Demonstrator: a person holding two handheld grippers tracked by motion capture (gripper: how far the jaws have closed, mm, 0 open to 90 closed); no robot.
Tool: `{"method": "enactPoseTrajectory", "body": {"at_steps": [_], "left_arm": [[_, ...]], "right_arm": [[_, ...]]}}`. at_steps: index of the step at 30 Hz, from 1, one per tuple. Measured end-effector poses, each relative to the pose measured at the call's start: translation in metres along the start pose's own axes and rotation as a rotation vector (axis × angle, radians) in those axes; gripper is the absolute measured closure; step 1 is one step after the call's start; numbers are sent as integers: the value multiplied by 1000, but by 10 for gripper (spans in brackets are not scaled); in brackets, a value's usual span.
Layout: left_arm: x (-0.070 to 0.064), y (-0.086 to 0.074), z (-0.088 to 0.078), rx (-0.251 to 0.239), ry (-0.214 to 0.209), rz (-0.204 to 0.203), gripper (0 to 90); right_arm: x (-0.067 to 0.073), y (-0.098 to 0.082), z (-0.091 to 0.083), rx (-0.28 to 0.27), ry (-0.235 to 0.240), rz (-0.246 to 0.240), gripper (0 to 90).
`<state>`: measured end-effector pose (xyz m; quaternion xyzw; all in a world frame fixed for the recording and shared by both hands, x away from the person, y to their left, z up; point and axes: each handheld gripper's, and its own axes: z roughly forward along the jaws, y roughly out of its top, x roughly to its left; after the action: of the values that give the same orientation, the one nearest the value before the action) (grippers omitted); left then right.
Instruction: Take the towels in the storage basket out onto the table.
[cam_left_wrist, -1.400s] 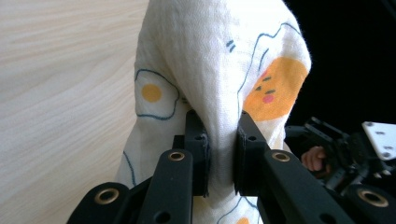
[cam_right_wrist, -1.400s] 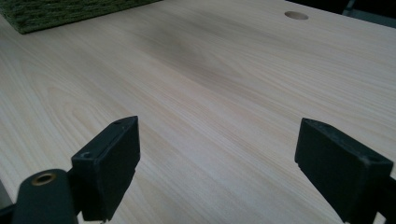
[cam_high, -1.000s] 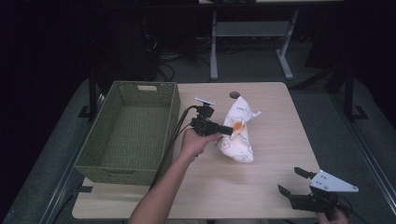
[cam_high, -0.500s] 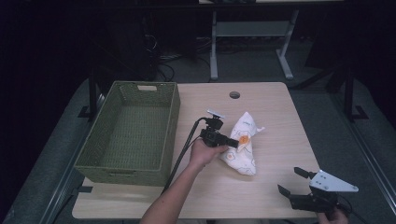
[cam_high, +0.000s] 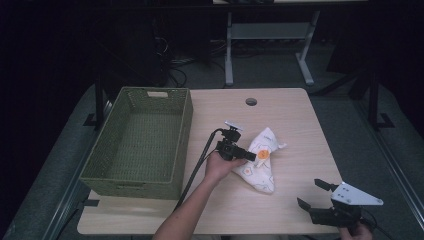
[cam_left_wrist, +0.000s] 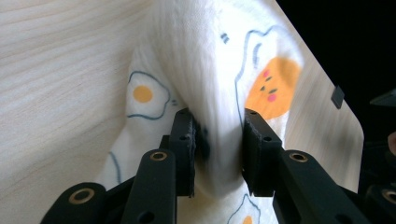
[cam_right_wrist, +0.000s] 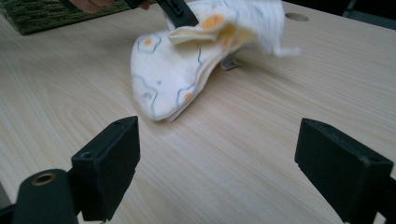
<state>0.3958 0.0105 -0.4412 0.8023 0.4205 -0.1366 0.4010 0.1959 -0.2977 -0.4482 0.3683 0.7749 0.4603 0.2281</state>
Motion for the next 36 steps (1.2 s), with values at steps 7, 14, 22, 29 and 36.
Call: {"method": "enactPoseTrajectory", "body": {"at_steps": [7, 14, 22, 29, 36], "left_arm": [[0, -3, -4, -10, -10, 17, 636], [-3, -13, -18, -71, -10, 39, 601], [-7, -31, -42, -125, 10, 59, 559], [-15, -54, -59, -167, 4, 69, 553], [-22, -83, -75, -176, 22, 90, 499]], "right_arm": [[-1, 0, -1, 0, -2, -1, 138], [-1, 0, 0, 2, -4, -2, 138], [-1, 0, 1, 9, -4, -4, 138], [-1, 0, -1, 9, -11, -2, 138], [0, 1, -1, 9, -10, -9, 138]]}}
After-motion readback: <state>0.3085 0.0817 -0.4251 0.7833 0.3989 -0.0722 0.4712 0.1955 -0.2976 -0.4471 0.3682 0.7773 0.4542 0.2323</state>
